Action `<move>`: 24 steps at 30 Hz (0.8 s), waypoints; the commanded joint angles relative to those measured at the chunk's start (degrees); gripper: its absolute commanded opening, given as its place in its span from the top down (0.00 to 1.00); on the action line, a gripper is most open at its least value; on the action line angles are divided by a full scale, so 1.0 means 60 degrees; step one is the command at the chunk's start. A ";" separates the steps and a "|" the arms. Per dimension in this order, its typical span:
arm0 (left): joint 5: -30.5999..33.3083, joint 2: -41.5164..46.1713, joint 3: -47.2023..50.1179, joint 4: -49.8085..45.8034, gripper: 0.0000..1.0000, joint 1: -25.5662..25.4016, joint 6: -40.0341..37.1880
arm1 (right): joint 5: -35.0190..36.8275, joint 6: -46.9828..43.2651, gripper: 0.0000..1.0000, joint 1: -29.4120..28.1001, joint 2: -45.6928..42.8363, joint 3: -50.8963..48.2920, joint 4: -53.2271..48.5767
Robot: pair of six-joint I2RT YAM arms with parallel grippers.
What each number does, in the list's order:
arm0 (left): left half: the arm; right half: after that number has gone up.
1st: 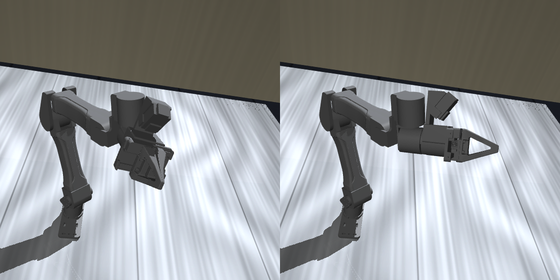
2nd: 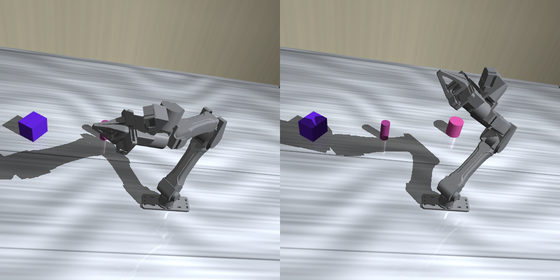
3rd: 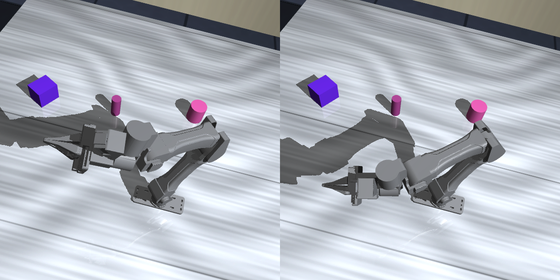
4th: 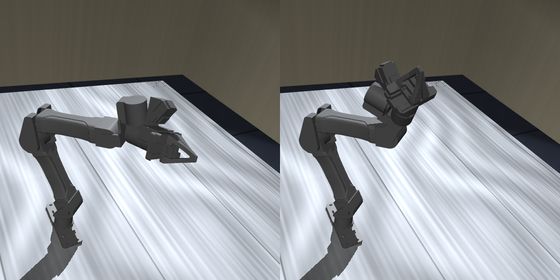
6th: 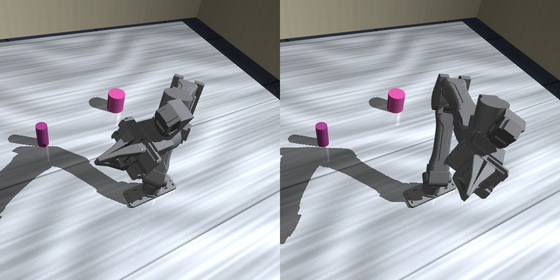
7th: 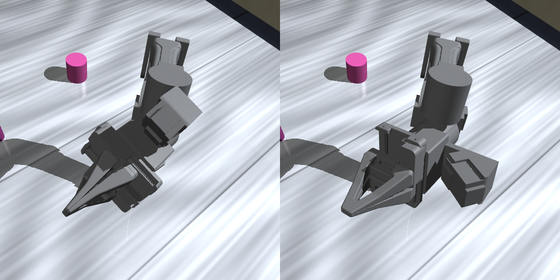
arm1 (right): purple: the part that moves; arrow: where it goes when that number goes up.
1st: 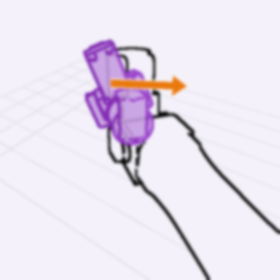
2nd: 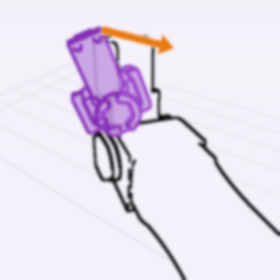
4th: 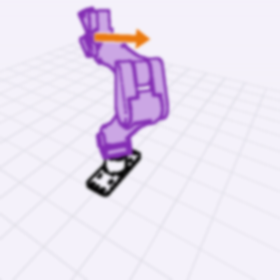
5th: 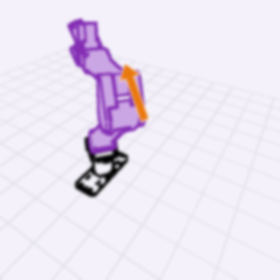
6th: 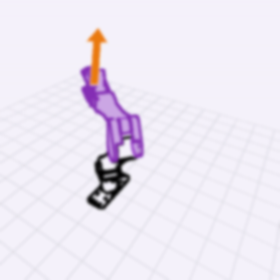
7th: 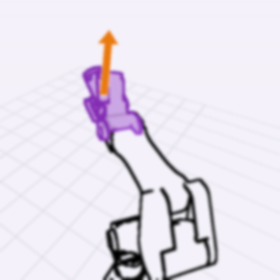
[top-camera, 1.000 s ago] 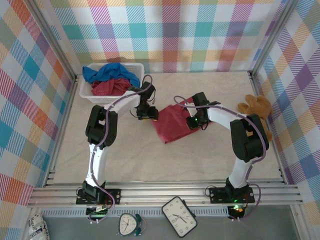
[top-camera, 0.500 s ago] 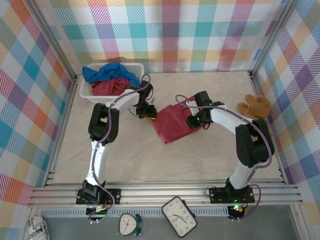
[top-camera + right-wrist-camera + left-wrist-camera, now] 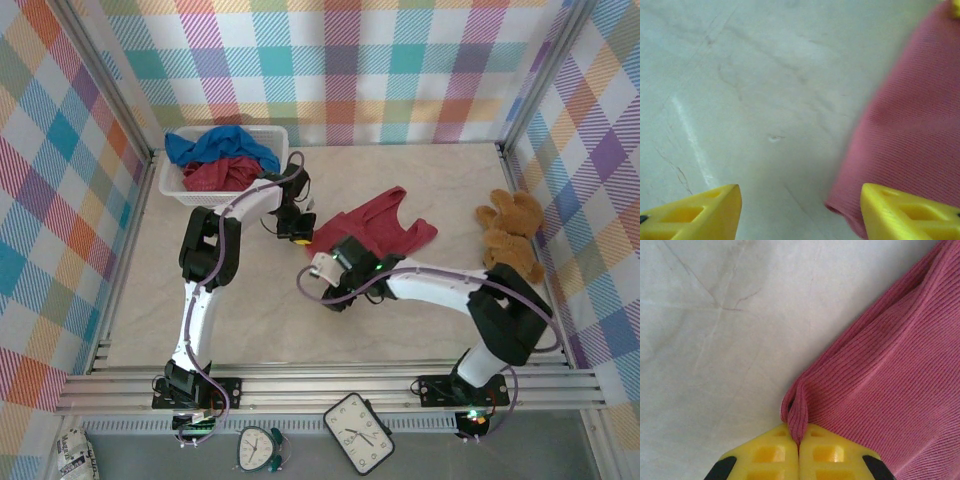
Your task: Fold and stack the tank tops
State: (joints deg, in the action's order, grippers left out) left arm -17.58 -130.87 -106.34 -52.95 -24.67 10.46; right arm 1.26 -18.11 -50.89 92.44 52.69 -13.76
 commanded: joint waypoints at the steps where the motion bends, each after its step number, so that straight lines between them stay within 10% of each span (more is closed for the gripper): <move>1: -0.0277 0.0666 0.0013 -0.0619 0.98 -0.0049 -0.0059 | 0.1377 -0.0744 0.33 -0.0202 0.0556 0.0471 0.0128; 14: -0.0469 0.1047 0.0221 -0.0833 0.99 -0.0044 -0.0248 | 0.3320 -0.1652 0.41 -0.0541 0.1601 0.0770 -0.0552; 24: 0.0165 0.1296 0.0302 -0.1105 1.00 -0.0036 -0.0293 | 0.2137 -0.0242 0.90 -0.0721 0.0767 0.0844 -0.0754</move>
State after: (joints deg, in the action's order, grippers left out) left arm -18.41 -126.98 -105.47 -56.58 -24.67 9.50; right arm 17.91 -23.73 -54.61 100.29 56.82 -16.82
